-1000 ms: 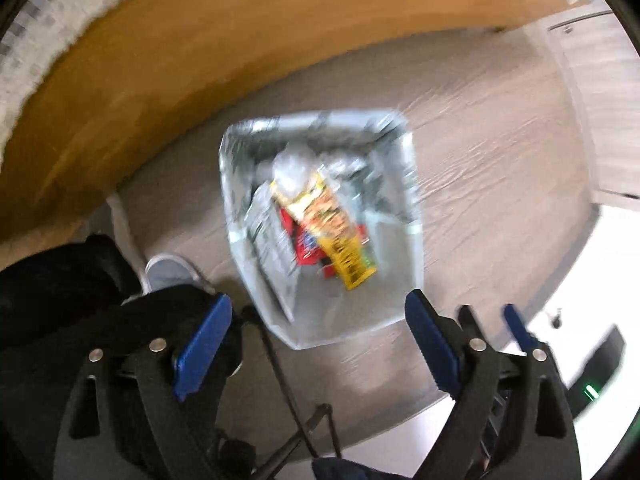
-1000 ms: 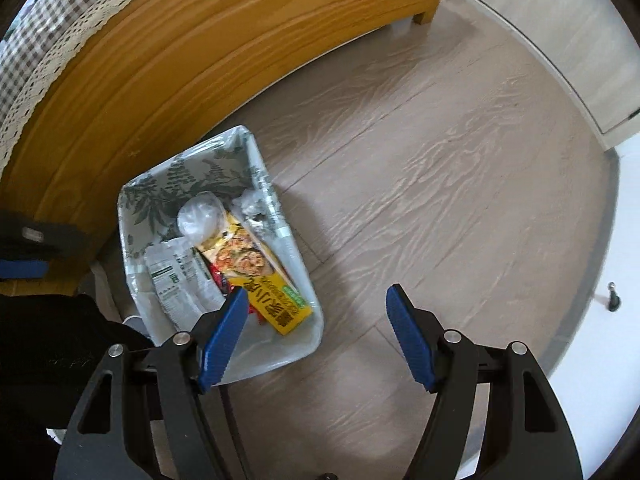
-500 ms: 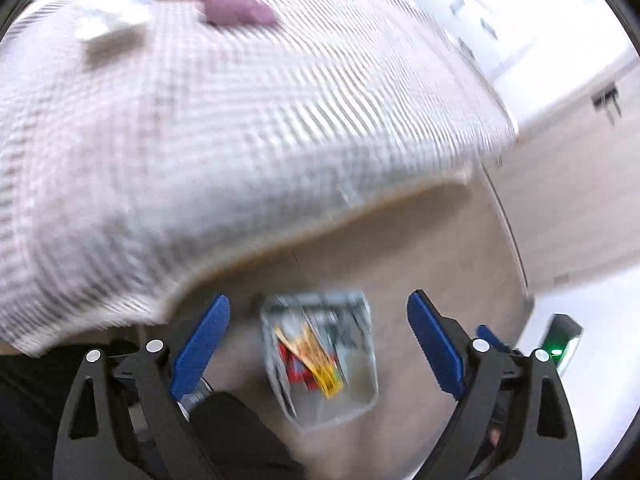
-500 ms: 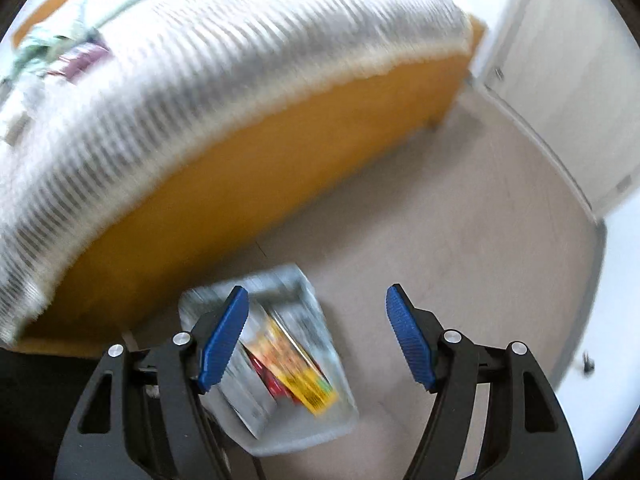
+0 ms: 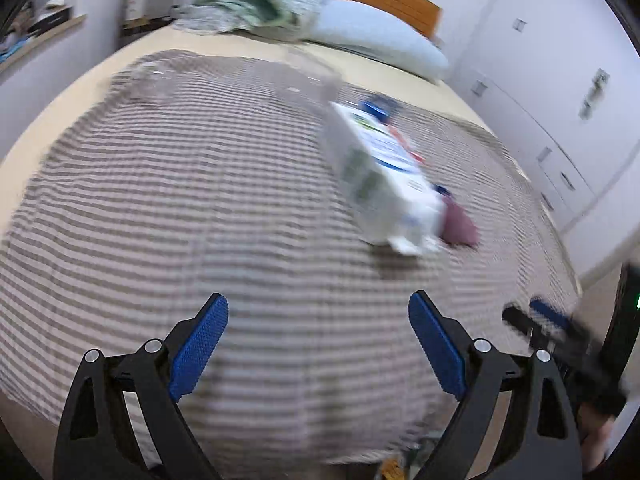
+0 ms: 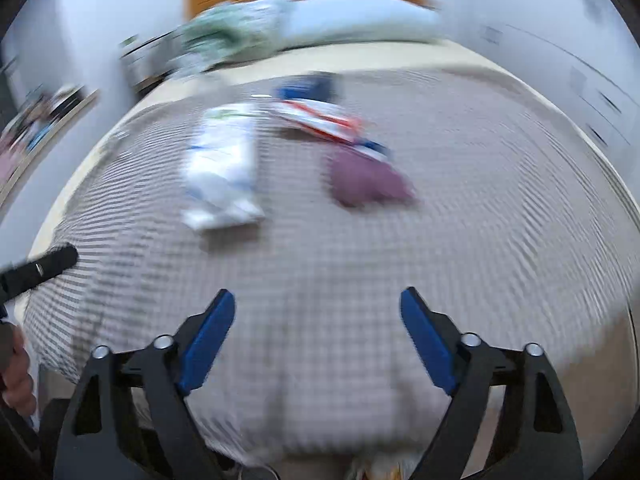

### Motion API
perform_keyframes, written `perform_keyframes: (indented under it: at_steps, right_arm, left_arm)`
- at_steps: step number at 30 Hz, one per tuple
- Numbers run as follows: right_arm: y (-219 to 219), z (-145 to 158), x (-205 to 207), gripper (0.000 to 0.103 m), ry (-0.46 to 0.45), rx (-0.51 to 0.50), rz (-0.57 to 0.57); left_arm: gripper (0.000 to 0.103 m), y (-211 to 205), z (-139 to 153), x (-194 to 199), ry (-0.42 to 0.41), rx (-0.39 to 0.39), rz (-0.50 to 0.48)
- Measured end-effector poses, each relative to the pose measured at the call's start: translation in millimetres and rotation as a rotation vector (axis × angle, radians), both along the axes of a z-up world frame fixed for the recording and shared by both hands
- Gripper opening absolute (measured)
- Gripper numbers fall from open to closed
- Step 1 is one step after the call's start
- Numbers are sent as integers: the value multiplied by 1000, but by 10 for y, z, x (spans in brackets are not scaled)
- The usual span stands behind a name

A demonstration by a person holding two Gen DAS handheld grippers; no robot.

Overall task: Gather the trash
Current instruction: 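Move both tools back over the bed toward the remaining trash, then grasp the white milk carton with the right tool while the left tool grasps the red-white wrapper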

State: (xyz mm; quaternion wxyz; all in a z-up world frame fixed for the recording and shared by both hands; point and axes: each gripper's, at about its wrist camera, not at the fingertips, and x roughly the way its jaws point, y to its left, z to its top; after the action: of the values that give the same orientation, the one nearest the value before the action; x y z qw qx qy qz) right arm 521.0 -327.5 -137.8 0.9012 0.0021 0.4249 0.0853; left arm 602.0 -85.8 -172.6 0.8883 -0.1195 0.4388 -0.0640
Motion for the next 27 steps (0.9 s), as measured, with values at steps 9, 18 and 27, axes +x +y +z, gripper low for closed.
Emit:
perform_keyframes:
  at_steps: [9,18,27]
  right_arm:
    - [803,-324,1429,83,175,-78,107]
    - [81,97,419,68,-20,-74,77]
    - [-1601,176,-263,69,-48,-128,-215]
  left_arm:
    - [89,639,-106,207,31,59,77]
    - [89,304,-14,607,-20,105,-48]
    - [89,-823,-65,1875,-37,96,-310]
